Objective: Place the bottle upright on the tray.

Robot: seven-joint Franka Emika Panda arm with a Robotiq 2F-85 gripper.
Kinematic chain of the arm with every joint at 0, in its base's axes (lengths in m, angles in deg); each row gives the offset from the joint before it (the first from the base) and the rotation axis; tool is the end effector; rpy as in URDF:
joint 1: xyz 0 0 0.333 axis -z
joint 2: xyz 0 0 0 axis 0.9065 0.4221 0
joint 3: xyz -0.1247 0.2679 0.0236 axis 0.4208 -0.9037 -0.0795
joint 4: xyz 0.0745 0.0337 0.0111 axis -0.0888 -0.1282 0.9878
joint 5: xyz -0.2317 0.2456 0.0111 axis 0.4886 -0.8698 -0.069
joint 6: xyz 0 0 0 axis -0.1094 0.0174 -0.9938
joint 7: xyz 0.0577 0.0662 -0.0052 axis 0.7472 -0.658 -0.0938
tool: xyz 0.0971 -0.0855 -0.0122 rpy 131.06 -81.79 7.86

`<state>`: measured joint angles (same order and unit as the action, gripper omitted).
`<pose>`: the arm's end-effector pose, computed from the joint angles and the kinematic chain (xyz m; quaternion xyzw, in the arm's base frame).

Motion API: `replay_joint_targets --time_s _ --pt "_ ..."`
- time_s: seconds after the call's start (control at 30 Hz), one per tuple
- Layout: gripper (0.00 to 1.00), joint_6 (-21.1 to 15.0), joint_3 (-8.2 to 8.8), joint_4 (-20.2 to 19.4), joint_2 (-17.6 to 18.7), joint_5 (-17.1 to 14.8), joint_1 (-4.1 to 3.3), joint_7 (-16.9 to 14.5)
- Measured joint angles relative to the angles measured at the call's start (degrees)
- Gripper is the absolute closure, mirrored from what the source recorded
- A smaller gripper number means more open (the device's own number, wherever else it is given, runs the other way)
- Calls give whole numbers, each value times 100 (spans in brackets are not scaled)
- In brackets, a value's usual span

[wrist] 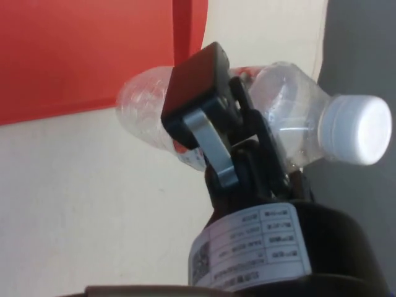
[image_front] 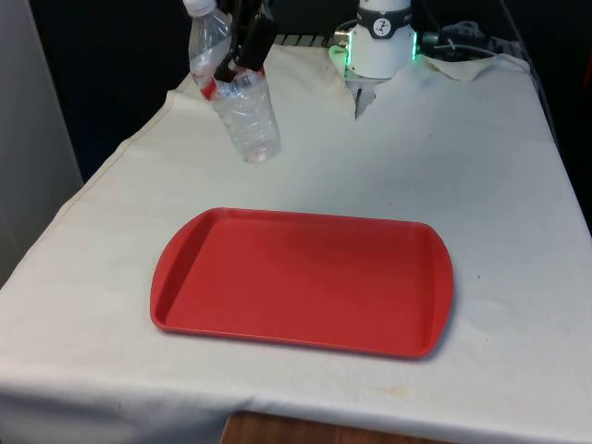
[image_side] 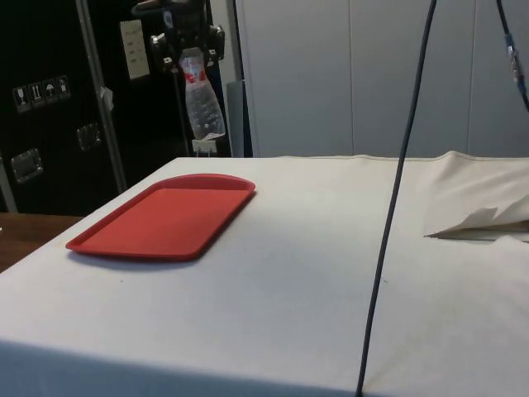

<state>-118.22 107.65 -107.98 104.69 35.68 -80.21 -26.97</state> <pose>0.6056 -0.0956 0.3946 0.8641 -0.4332 0.2132 0.1420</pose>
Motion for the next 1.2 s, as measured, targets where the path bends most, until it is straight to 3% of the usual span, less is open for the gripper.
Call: replay_joint_targets --time_s 0.43,0.7,1.2 --pt "67 -115 -109 332 286 556 0 773" --pt "67 -212 -126 332 384 882 0 1226" --pt "67 -223 -218 453 539 1833 -6 2160"
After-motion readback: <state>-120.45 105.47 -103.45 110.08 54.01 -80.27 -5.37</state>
